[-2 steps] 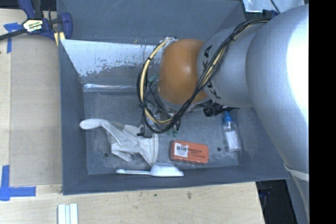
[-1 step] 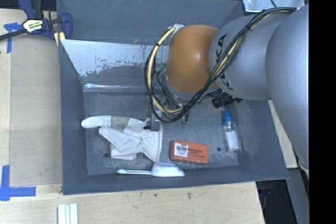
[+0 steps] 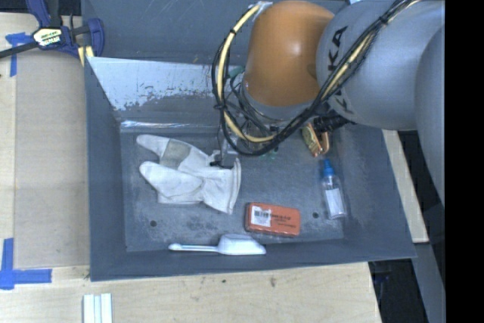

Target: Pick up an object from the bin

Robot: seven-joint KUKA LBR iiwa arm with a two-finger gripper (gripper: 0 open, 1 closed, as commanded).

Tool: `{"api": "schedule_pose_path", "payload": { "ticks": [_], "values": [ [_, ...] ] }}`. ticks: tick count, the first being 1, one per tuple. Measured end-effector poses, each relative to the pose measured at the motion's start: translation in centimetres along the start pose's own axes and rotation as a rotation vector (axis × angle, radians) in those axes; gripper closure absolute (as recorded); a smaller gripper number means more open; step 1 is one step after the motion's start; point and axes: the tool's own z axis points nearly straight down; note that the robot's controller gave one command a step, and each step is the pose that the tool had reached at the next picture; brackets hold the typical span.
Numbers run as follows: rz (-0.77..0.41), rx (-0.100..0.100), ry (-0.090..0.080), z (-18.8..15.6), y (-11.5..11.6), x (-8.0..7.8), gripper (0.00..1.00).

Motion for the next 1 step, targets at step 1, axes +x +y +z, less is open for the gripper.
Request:
{"api": "schedule_pose_path", "payload": {
  "ticks": [1],
  "values": [
    [-0.075,-0.002,-0.006,-18.03,2.85,2.58,1.0]
  ]
}}
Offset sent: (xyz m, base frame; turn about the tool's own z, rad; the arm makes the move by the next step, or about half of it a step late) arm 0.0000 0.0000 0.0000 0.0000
